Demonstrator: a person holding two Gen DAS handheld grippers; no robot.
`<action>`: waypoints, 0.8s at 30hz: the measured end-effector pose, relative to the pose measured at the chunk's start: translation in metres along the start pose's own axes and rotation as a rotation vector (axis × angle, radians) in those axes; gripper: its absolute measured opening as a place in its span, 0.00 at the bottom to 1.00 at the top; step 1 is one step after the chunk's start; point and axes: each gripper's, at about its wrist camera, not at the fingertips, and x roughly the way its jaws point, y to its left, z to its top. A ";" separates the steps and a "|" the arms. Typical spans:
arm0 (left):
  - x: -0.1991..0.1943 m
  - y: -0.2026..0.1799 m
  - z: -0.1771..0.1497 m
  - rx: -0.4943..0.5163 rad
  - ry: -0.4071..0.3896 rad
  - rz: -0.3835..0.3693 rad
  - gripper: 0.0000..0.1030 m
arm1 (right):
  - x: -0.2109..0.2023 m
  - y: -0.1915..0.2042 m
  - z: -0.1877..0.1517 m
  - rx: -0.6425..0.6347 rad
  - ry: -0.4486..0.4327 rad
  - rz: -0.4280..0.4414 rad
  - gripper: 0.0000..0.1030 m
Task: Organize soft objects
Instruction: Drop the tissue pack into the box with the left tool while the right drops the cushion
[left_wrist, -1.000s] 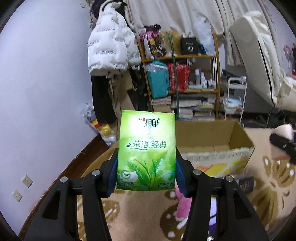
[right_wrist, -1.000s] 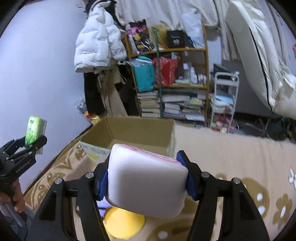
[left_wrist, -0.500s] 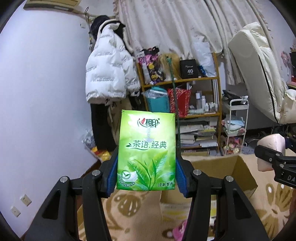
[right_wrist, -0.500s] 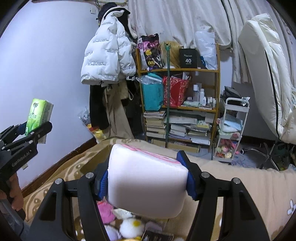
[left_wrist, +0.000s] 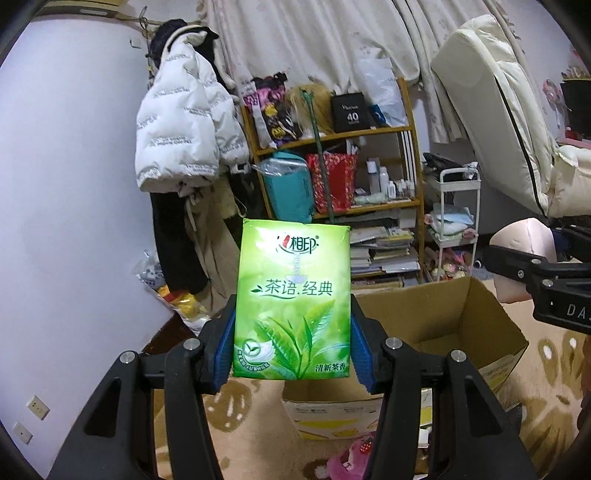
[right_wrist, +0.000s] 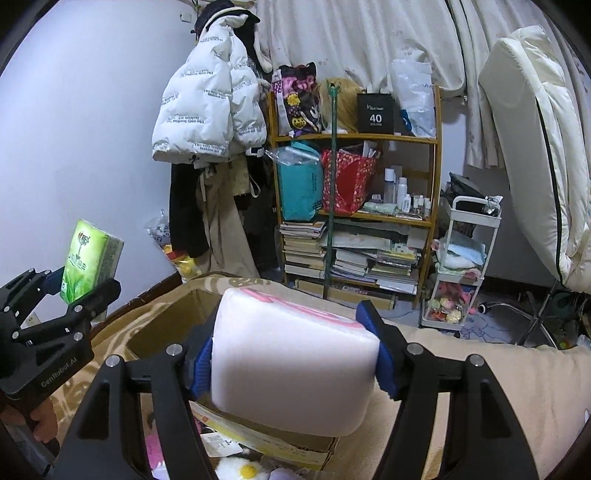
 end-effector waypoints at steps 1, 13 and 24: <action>0.004 -0.001 -0.001 -0.003 0.009 -0.007 0.50 | 0.003 -0.001 -0.002 0.005 0.007 0.001 0.71; 0.037 -0.010 -0.015 -0.017 0.096 -0.088 0.51 | 0.030 -0.004 -0.021 0.013 0.067 0.017 0.73; 0.044 -0.012 -0.025 -0.027 0.124 -0.095 0.54 | 0.043 0.005 -0.030 -0.013 0.104 0.045 0.74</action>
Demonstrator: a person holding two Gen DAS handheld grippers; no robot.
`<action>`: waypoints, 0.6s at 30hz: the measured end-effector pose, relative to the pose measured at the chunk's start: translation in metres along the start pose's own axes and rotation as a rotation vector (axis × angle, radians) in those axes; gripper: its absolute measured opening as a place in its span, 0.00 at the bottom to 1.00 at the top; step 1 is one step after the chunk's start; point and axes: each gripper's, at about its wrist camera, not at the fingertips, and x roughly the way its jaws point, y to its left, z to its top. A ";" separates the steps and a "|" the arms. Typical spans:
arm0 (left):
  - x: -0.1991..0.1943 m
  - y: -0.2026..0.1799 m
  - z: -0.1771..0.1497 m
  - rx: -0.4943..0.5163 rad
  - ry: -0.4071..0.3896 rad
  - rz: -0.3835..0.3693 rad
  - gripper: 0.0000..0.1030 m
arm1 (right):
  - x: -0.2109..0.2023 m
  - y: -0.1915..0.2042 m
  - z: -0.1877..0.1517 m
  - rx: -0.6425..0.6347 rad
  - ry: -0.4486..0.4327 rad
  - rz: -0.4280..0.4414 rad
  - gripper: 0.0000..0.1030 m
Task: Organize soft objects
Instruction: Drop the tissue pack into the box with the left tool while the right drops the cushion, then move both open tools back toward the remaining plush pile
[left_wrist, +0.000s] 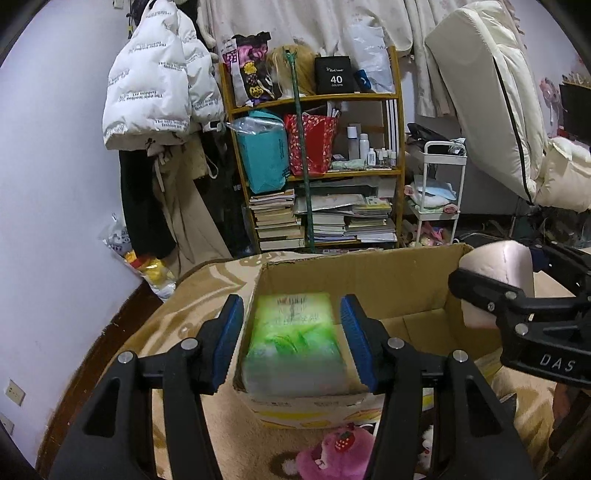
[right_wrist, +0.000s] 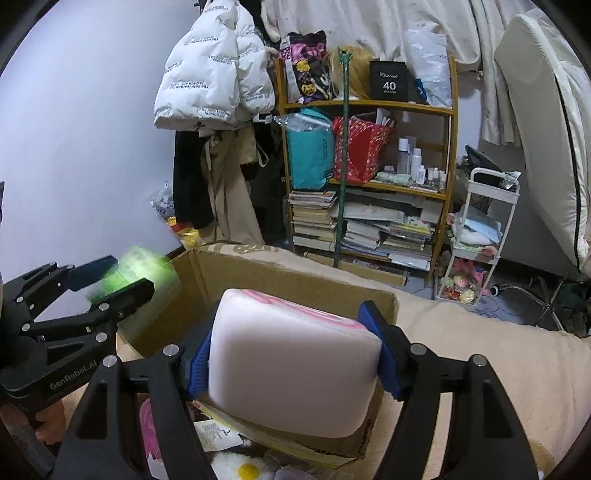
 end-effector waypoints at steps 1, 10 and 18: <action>0.000 0.000 -0.001 0.007 -0.001 0.012 0.56 | 0.002 -0.001 -0.001 0.003 0.007 0.008 0.74; -0.005 0.007 -0.008 0.005 0.040 0.051 0.71 | 0.003 0.000 -0.004 0.004 0.036 0.020 0.96; -0.034 0.016 -0.010 0.020 0.025 0.092 0.94 | -0.022 0.012 0.002 -0.039 -0.008 -0.001 1.00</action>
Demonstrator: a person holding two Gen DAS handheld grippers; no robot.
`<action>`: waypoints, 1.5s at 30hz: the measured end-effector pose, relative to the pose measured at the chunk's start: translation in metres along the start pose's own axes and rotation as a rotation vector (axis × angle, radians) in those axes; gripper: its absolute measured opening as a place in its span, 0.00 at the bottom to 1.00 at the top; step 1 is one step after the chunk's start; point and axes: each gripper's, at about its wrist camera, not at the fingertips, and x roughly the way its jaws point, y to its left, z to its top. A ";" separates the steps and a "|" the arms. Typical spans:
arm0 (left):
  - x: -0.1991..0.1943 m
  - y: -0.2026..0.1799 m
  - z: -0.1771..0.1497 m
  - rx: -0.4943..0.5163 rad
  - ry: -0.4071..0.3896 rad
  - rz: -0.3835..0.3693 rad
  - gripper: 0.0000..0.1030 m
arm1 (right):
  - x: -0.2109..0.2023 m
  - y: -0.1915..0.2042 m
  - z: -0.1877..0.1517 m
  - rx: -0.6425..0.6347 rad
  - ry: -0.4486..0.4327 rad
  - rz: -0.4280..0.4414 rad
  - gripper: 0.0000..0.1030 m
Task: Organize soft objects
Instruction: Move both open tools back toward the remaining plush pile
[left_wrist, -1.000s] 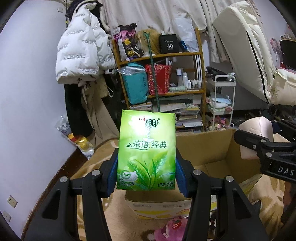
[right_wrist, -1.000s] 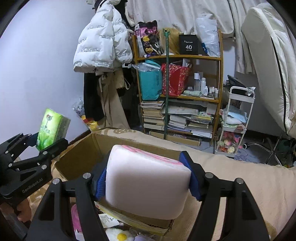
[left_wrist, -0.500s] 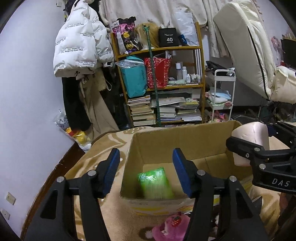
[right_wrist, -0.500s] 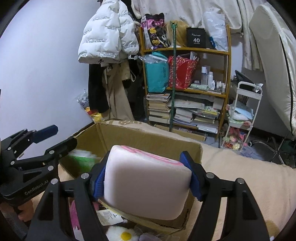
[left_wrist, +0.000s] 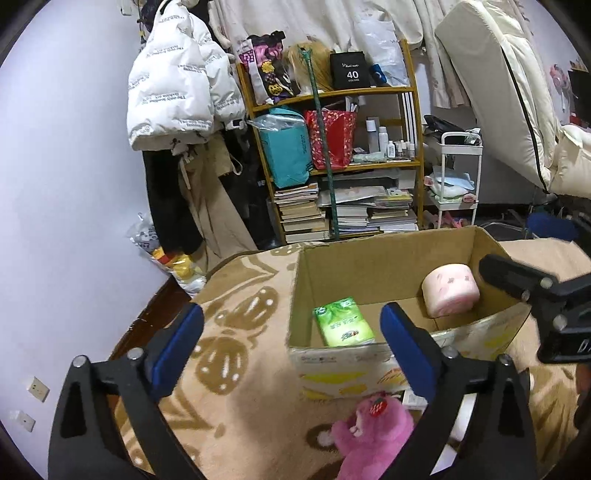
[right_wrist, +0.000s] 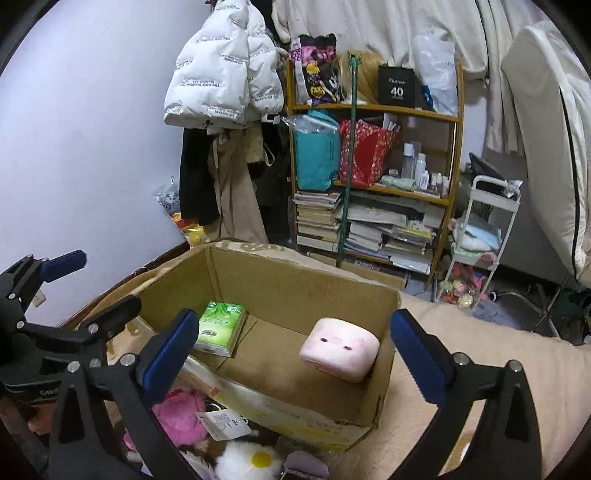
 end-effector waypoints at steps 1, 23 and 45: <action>-0.004 0.001 0.000 0.004 0.001 0.007 0.94 | -0.006 0.002 0.001 0.000 -0.013 0.000 1.00; -0.096 0.053 -0.041 -0.172 0.103 0.011 0.99 | -0.095 0.033 -0.016 -0.001 -0.002 0.003 1.00; -0.125 0.032 -0.069 -0.123 0.149 -0.010 0.99 | -0.126 0.060 -0.065 0.023 0.087 -0.045 1.00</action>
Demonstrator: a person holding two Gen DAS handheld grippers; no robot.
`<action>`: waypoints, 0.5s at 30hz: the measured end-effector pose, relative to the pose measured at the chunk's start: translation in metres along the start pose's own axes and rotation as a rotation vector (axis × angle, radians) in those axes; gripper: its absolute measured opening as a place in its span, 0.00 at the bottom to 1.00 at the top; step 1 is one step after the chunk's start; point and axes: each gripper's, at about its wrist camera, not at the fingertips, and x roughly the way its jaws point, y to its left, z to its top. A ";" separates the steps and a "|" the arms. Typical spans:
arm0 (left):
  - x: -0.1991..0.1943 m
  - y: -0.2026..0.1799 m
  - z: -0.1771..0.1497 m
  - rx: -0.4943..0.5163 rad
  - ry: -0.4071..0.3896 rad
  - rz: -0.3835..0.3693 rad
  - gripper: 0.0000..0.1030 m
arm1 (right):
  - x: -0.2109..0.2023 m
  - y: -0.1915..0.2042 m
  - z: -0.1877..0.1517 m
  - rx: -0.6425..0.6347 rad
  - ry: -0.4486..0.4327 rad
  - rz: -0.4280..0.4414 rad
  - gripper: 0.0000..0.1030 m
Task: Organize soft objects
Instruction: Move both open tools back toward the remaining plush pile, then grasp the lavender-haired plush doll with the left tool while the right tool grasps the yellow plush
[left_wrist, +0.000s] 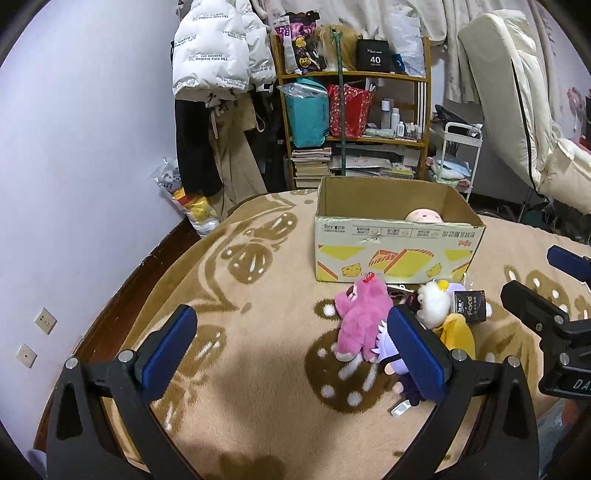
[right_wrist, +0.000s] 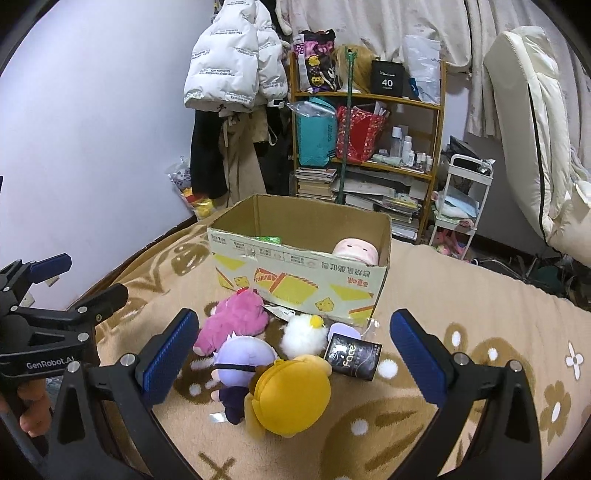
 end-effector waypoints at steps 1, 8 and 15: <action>0.002 -0.001 -0.001 0.001 0.005 -0.001 0.99 | 0.002 -0.002 -0.002 0.010 0.009 -0.002 1.00; 0.029 -0.002 -0.002 -0.013 0.069 -0.025 0.99 | 0.016 -0.008 -0.009 0.057 0.058 0.006 1.00; 0.050 -0.008 -0.005 -0.032 0.127 -0.060 0.99 | 0.036 -0.024 -0.016 0.146 0.098 0.021 1.00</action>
